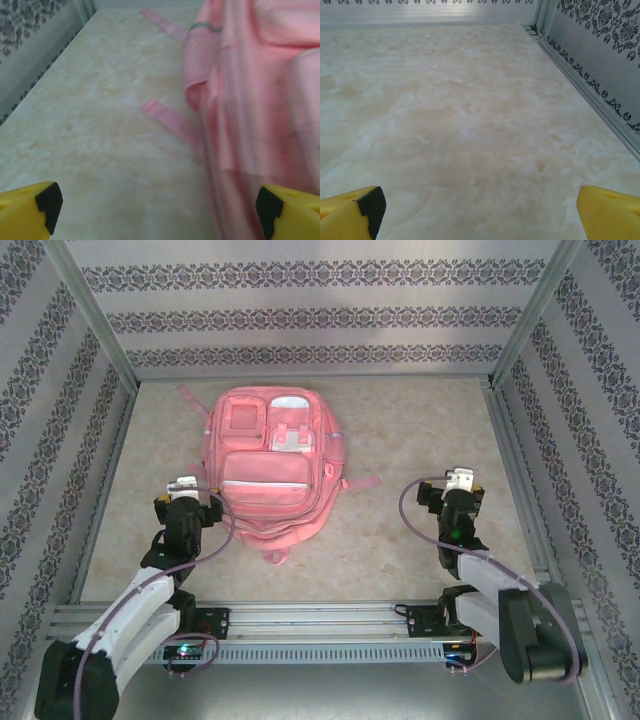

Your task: Pack the student bag

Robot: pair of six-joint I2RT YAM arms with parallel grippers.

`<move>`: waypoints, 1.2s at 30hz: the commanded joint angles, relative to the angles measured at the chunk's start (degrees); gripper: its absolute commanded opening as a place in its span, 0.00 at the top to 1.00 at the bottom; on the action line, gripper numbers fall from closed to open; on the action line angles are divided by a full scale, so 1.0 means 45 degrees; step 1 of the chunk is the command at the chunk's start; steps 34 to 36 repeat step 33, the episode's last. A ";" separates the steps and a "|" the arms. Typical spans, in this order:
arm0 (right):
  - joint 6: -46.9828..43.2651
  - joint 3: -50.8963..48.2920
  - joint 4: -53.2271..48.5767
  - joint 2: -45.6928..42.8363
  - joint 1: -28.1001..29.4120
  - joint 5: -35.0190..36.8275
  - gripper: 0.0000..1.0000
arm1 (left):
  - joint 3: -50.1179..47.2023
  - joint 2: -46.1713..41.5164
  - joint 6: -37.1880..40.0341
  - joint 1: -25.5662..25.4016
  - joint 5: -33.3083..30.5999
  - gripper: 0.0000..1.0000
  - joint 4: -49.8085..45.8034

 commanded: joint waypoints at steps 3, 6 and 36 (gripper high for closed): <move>-0.0502 0.0010 0.6102 0.3274 -0.0499 -0.2533 0.02 | -0.0987 0.4216 0.0242 0.0800 0.0948 0.00 0.9095; -0.0318 0.0205 0.8777 0.6042 -0.0828 -0.3416 0.02 | -0.0767 0.6844 0.1350 0.0986 0.0976 0.00 1.2509; -0.1144 0.1851 0.5137 0.5542 0.0048 -0.2377 0.02 | 0.2036 0.9954 0.0879 0.2445 0.3419 0.00 1.0115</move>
